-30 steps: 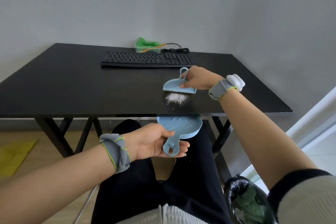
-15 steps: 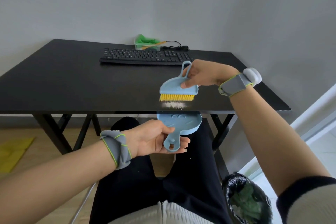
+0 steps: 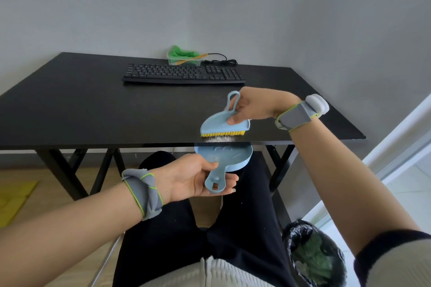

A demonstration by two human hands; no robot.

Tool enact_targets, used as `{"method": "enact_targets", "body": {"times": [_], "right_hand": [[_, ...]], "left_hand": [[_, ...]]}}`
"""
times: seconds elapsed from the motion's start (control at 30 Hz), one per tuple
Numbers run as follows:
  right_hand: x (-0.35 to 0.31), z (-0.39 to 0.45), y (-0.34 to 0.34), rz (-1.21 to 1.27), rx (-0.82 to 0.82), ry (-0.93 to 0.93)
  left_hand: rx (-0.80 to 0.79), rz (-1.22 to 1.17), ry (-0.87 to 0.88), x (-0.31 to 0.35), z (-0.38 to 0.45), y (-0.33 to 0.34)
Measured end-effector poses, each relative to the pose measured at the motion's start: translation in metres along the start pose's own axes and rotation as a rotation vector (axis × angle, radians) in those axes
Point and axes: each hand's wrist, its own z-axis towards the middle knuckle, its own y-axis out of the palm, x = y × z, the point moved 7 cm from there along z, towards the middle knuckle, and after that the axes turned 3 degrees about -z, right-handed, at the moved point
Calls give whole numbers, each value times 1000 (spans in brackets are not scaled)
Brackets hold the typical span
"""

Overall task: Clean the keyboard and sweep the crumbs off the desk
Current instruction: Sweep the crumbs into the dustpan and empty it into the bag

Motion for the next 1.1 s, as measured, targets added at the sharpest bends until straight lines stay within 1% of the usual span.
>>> {"method": "enact_targets", "body": {"times": [0.07,0.13,0.23,0.37,0.47,0.53,0.63,0.67,0.7,0.8,0.83,0.87,0.97,1.0,1.1], "right_hand": [[-2,-1,-6,60,19,-7],[-5,-2,-10,23,54,-17],[-5,-3,-3,-1,-31,-18],[-4,-4,-6,59,-12,-29],[-5,-6,0,125,-79,-27],[-5,-5,0,120,-55,-33],[-4,-6,-1,178,-105,-3],[-3,-4,-5,206,-84,8],[-1,-1,-11,217,-18,16],[9,12,-31,134,300,68],[10,17,-30,79,357,97],[11,22,-27,29,373,126],[19,34,-8,14,301,167],[17,34,-4,10,236,143],[0,20,1,-23,-48,60]], "left_hand": [[7,3,6,1,0,-1],[9,7,4,1,-1,-1],[5,-1,3,2,-1,0],[8,1,11,2,0,-1],[2,-4,14,2,-1,1],[5,-7,19,3,-1,1],[4,-5,13,2,0,1],[4,-7,12,2,0,1],[4,-5,11,1,-1,1],[11,-3,5,0,0,1],[15,-5,7,0,0,0],[22,-9,9,0,0,0],[23,-18,6,-1,0,1],[17,-19,7,-1,0,1],[14,-26,12,0,-1,1]]}}
